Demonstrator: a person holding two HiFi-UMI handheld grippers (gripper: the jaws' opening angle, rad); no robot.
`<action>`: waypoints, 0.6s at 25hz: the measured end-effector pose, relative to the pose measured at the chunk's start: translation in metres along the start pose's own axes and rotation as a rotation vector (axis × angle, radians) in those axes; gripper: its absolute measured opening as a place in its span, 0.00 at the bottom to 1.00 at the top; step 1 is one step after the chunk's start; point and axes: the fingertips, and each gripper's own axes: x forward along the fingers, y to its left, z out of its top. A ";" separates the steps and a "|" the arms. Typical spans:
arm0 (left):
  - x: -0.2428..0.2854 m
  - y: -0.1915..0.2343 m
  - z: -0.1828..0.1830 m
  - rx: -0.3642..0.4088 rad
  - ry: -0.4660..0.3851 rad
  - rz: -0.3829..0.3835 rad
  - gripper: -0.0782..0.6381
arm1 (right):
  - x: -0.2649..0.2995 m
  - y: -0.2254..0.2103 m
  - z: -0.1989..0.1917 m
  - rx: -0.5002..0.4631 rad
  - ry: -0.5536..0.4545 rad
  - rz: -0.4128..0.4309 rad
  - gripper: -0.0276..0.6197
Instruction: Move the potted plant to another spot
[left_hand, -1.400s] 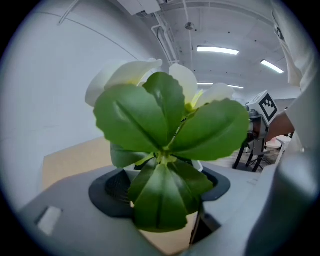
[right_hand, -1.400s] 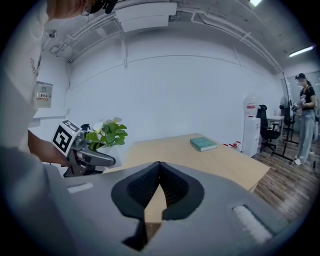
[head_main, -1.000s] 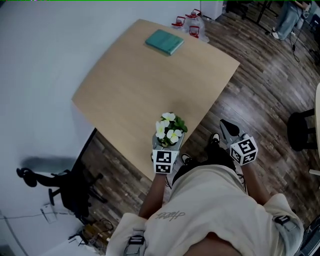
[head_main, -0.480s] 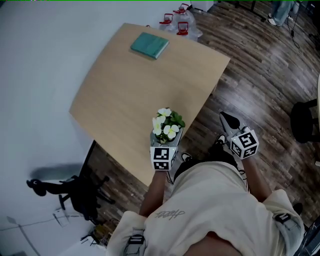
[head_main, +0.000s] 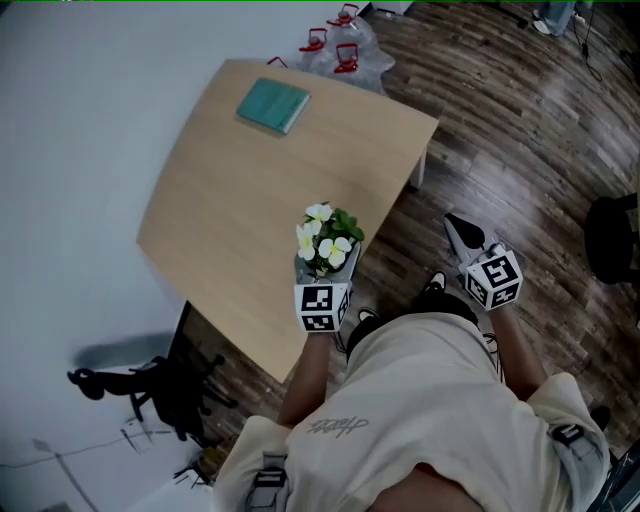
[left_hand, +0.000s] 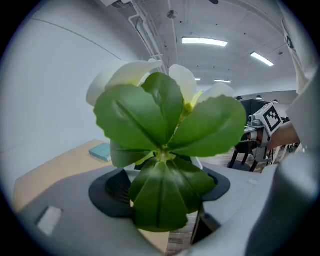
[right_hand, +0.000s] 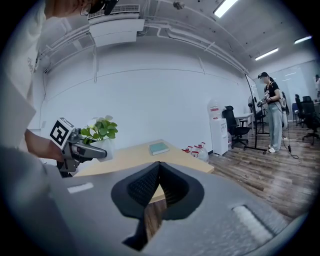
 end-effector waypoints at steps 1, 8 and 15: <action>0.006 -0.004 0.003 0.001 0.001 0.001 0.61 | -0.002 -0.007 0.000 0.003 -0.003 -0.001 0.05; 0.047 -0.033 0.025 0.018 0.011 -0.005 0.61 | -0.025 -0.056 -0.005 -0.001 0.010 -0.008 0.05; 0.070 -0.052 0.033 0.036 0.036 -0.062 0.61 | -0.027 -0.080 -0.012 0.025 0.029 -0.039 0.05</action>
